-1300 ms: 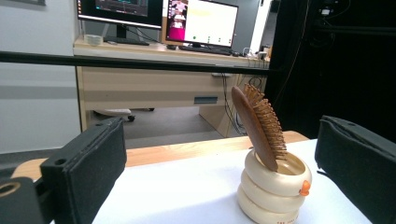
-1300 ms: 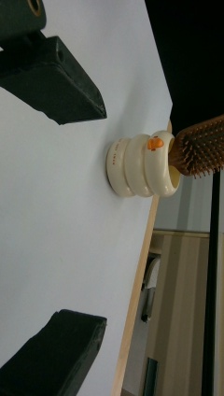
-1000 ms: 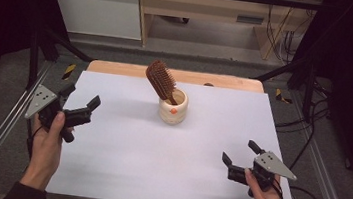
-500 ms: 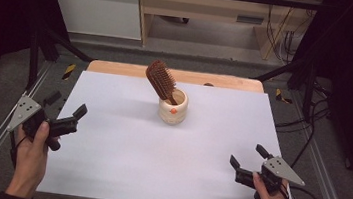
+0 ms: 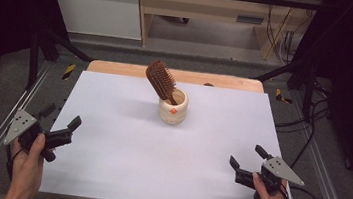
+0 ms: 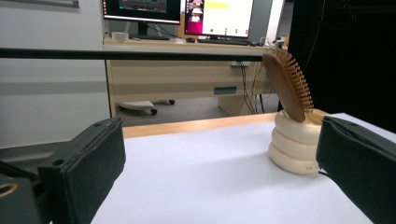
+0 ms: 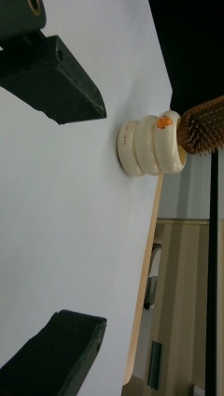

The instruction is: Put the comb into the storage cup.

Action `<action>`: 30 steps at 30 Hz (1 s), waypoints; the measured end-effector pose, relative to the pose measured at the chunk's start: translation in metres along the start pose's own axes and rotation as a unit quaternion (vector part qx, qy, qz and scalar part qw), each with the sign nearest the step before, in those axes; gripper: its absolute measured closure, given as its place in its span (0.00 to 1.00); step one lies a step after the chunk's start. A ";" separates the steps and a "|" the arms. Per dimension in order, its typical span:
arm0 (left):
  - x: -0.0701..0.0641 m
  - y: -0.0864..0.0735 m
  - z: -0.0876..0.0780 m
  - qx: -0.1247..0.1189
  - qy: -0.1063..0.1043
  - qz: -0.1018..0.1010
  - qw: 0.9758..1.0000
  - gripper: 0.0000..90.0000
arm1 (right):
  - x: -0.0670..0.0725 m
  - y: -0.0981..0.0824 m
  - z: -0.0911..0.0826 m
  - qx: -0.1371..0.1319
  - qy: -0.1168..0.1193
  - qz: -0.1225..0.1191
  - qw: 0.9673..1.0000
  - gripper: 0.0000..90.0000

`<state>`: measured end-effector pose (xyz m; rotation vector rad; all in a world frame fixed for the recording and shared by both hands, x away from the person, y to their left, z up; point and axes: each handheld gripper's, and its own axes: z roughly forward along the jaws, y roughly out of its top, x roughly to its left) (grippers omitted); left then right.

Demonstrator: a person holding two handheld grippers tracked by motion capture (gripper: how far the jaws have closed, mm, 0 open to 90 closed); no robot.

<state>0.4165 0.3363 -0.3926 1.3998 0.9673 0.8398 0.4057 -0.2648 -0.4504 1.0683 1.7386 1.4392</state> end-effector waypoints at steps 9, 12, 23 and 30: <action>0.000 -0.018 -0.006 0.005 -0.007 -0.002 1.000 0.02 | 0.000 -0.002 0.002 0.003 0.003 -0.001 1.000 0.03; -0.001 -0.025 -0.006 0.006 -0.010 -0.005 1.000 0.02 | 0.000 -0.001 0.002 0.001 0.002 0.000 1.000 0.03; -0.008 -0.036 -0.006 0.012 -0.022 0.004 1.000 0.02 | 0.000 -0.003 0.001 0.003 0.005 -0.002 1.000 0.03; -0.014 -0.043 -0.005 0.021 -0.031 0.013 0.999 0.02 | 0.001 -0.005 0.003 0.005 0.007 -0.004 1.000 0.03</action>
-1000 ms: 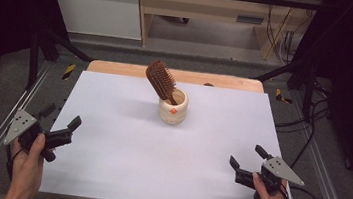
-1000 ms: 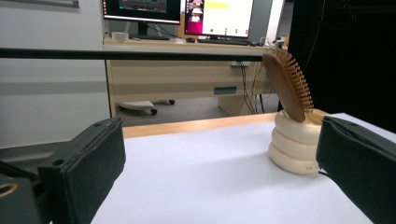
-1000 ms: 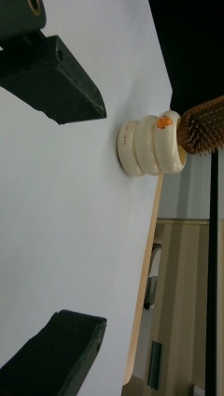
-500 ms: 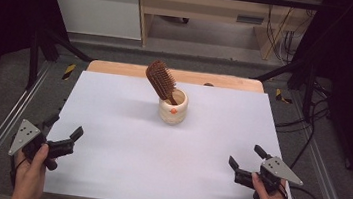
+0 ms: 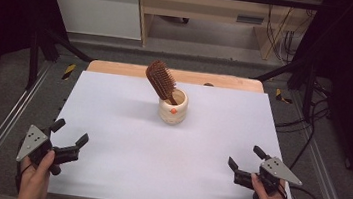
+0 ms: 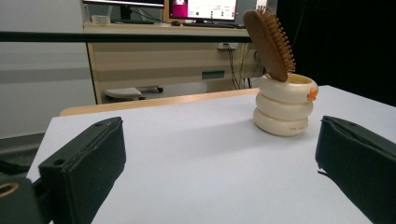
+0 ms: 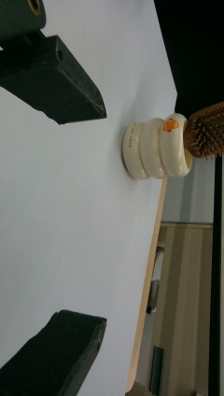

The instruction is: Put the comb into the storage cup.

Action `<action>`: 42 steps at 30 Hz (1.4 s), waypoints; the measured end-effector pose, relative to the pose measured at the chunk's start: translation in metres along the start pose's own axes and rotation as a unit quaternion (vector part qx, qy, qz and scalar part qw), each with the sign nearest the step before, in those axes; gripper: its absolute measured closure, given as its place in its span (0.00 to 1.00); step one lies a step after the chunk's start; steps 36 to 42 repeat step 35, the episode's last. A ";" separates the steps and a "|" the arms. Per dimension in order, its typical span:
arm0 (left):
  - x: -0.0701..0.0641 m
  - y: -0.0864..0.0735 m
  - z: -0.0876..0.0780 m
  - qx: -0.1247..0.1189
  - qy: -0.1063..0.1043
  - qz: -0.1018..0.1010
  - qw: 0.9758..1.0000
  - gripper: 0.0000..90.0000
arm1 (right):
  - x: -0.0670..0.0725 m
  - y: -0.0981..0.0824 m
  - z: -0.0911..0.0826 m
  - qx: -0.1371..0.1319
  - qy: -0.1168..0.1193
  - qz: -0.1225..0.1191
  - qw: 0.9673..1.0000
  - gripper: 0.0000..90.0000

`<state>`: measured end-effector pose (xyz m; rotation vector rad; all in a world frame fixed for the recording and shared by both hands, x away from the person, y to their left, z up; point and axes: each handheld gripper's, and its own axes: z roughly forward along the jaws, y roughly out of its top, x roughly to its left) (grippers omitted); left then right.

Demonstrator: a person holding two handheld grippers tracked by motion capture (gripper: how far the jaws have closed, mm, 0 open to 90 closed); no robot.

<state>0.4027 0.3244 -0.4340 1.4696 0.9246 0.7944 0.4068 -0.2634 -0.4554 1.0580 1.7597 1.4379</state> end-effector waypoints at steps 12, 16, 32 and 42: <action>-0.023 -0.005 0.007 0.015 -0.036 0.022 0.999 0.02 | 0.000 -0.002 0.001 0.001 0.004 -0.009 1.000 0.03; -0.026 -0.010 0.007 0.021 -0.044 0.017 0.999 0.02 | 0.000 -0.002 0.001 0.000 0.006 -0.006 1.000 0.03; -0.012 -0.014 -0.015 0.003 -0.027 -0.014 1.000 0.02 | 0.001 -0.003 0.002 0.000 0.016 -0.011 1.000 0.03; -0.012 -0.014 -0.017 0.001 -0.026 -0.017 1.000 0.02 | 0.001 -0.003 0.002 0.003 0.012 -0.009 1.000 0.03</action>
